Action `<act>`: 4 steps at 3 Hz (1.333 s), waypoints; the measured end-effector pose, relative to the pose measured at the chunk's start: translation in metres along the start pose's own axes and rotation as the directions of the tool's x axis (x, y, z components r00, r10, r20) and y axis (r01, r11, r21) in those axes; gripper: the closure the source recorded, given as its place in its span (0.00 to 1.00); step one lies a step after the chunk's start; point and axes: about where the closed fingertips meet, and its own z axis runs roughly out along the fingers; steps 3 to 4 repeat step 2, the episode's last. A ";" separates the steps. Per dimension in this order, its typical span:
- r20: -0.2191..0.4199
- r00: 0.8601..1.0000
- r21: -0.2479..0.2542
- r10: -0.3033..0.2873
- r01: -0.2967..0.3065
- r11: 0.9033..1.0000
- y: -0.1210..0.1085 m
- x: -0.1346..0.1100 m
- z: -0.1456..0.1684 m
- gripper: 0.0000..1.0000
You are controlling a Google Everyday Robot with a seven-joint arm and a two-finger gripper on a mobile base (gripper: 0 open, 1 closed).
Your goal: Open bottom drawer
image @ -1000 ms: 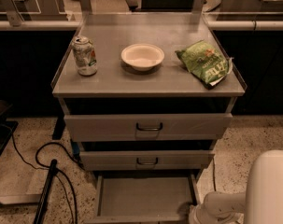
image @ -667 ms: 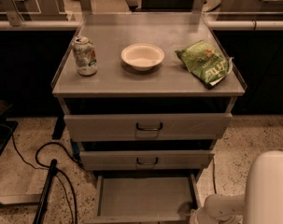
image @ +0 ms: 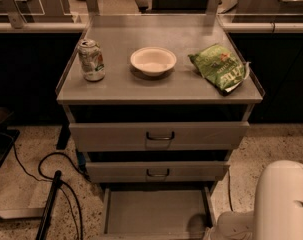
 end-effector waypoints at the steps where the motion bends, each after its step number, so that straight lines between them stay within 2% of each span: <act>1: -0.031 1.000 -0.013 -0.002 0.002 1.000 0.009 0.010 0.004 0.00; 2: -0.033 0.999 -0.032 0.026 -0.027 0.999 0.030 0.029 -0.011 0.00; 4: -0.033 0.999 -0.032 0.026 -0.027 0.999 0.030 0.029 -0.011 0.00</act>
Offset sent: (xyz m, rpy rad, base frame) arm -0.0767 -0.0347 0.0356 -0.0022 0.0782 -0.0621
